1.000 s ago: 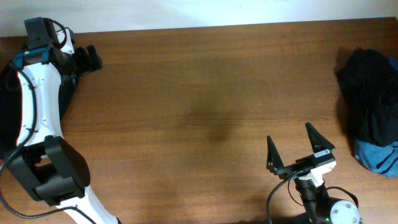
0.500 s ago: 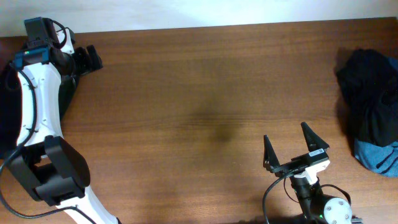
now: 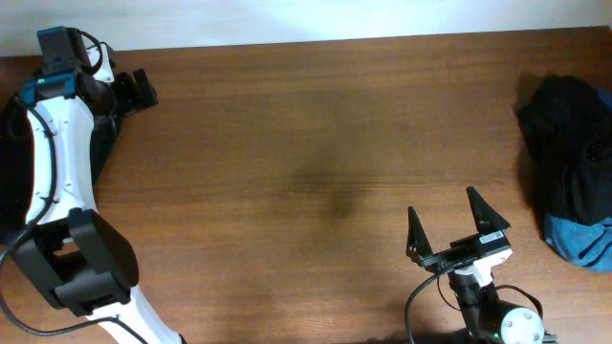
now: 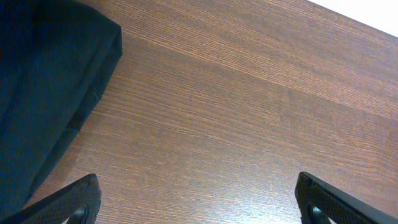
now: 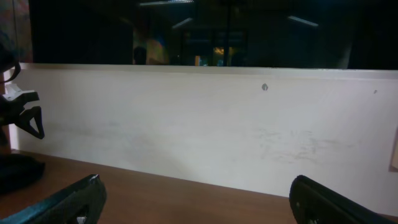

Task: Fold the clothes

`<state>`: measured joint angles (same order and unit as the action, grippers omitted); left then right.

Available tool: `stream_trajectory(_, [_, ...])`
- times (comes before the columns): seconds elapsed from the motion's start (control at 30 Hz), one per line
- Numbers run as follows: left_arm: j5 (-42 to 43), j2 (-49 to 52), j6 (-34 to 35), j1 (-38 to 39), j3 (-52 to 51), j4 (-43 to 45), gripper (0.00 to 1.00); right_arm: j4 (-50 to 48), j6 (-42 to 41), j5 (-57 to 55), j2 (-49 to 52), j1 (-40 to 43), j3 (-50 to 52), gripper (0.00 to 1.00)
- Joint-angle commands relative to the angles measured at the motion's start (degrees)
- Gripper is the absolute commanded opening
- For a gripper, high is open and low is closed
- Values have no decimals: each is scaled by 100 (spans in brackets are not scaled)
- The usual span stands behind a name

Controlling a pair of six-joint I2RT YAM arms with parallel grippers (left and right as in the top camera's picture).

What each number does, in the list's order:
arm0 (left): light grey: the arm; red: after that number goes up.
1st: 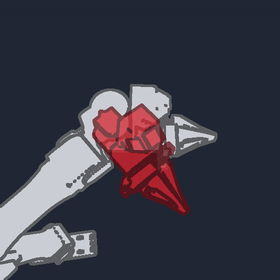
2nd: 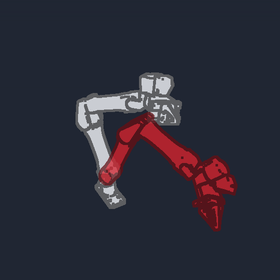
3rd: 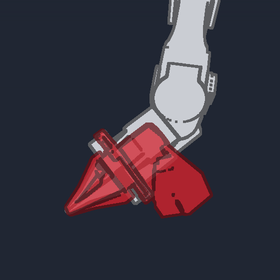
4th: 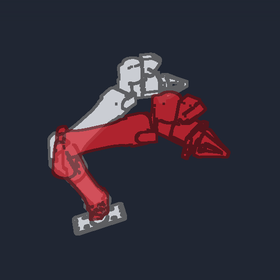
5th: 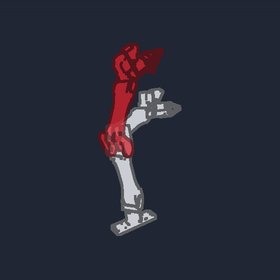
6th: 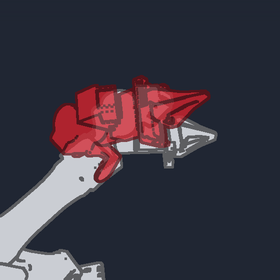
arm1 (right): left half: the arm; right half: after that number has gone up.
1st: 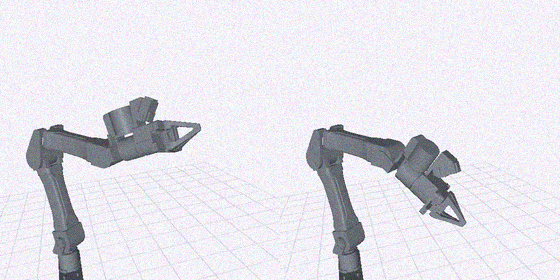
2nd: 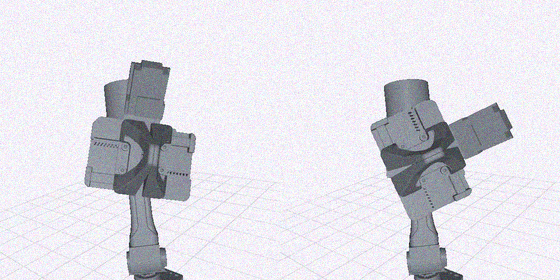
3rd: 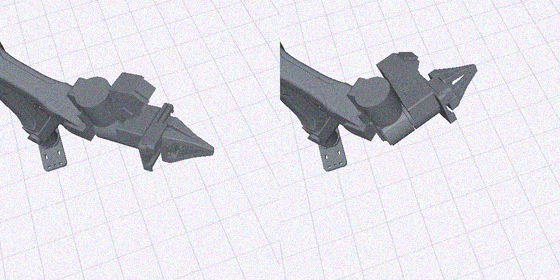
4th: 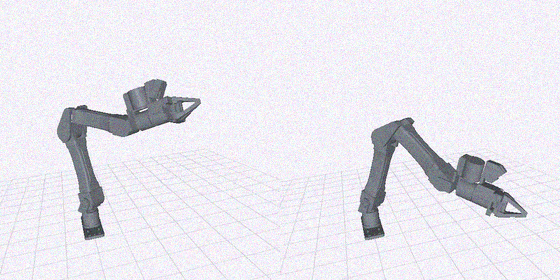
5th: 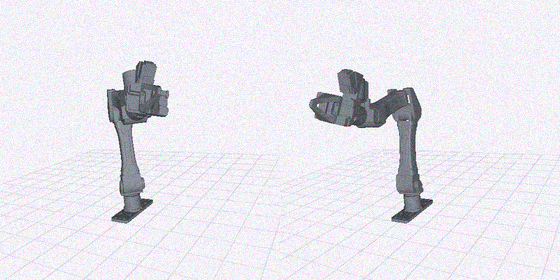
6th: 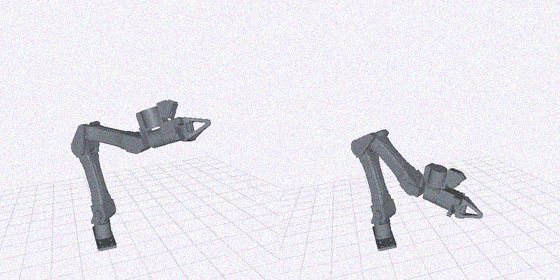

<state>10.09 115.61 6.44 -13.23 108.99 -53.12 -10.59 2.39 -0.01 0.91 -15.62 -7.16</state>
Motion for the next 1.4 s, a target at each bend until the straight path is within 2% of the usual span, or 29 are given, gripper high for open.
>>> stream_trajectory(0.0, [-2,-216,-55,11,46,11,99,-72,13,-72,-70,39,52,99])
stream_trajectory(0.47, [-2,-216,-55,11,46,13,99,-426,13,-72,-70,568,114,99])
stream_trajectory(0.77, [0,-216,-55,11,46,11,99,-428,15,-81,-70,713,669,99])
stream_trajectory(1.13, [0,-216,-55,11,46,13,99,815,59,-658,-70,713,684,99])
stream_trajectory(1.37, [0,-216,-55,11,46,13,100,1401,55,-564,-70,713,684,99])
